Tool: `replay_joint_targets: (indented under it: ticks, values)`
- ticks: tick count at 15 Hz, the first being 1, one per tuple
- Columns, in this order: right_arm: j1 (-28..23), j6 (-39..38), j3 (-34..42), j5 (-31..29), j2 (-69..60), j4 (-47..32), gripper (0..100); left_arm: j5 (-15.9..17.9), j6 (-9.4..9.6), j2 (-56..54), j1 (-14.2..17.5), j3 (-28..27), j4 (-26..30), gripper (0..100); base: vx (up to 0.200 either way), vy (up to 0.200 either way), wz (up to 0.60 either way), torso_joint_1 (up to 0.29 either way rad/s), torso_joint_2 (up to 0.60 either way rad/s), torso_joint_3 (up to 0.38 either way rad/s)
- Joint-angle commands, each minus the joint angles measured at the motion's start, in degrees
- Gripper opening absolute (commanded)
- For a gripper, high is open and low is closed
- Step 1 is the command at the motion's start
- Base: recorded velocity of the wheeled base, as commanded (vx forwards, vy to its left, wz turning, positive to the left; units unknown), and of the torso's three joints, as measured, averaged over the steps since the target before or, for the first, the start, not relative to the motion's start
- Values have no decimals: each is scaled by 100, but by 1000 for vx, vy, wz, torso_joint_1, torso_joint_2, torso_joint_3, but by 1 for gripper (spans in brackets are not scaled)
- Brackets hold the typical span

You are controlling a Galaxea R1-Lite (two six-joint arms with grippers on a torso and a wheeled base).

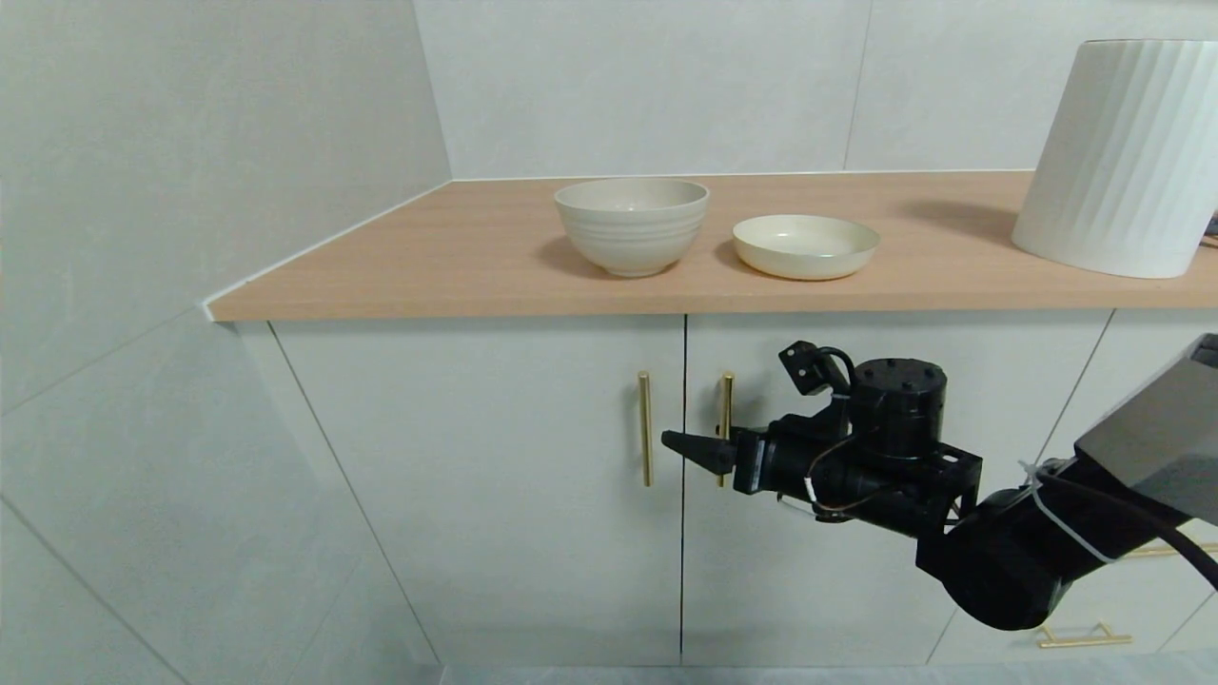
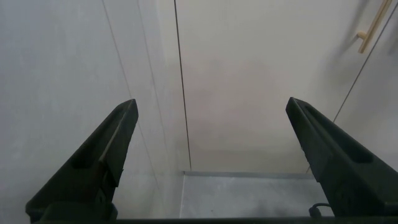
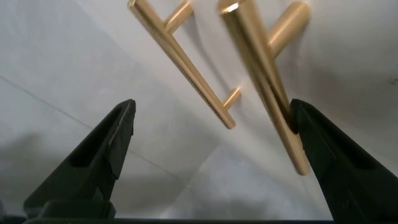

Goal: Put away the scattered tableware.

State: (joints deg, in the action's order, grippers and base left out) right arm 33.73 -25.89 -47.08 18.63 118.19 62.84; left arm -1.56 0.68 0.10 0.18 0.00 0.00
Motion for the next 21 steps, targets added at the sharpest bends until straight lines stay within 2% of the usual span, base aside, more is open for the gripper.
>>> replay_joint_targets:
  ticks: [1,5,8,12,17,21]
  values:
    - [99,-179,23,27,-94,9,100,-2,2,-1,-1,0,0,100,0,0,0,0,0,0]
    - [99,-232,261,159,-349,0,100,-2,-7,-1,-1,0,0,100,0,0,0,0,0,0]
    - [99,-232,665,519,-771,0,100,-2,2,-1,-1,0,0,100,0,0,0,0,0,0]
    - [151,-250,1623,994,-1448,0,100,-2,2,-1,-1,0,0,100,0,0,0,0,0,0]
    - [195,-399,2423,1442,-2494,0,100,-2,-7,-1,-1,0,0,100,0,0,0,0,0,0]
    - [204,-399,2599,1556,-2546,0,100,-2,-16,-1,-1,0,0,100,0,0,0,0,0,0]
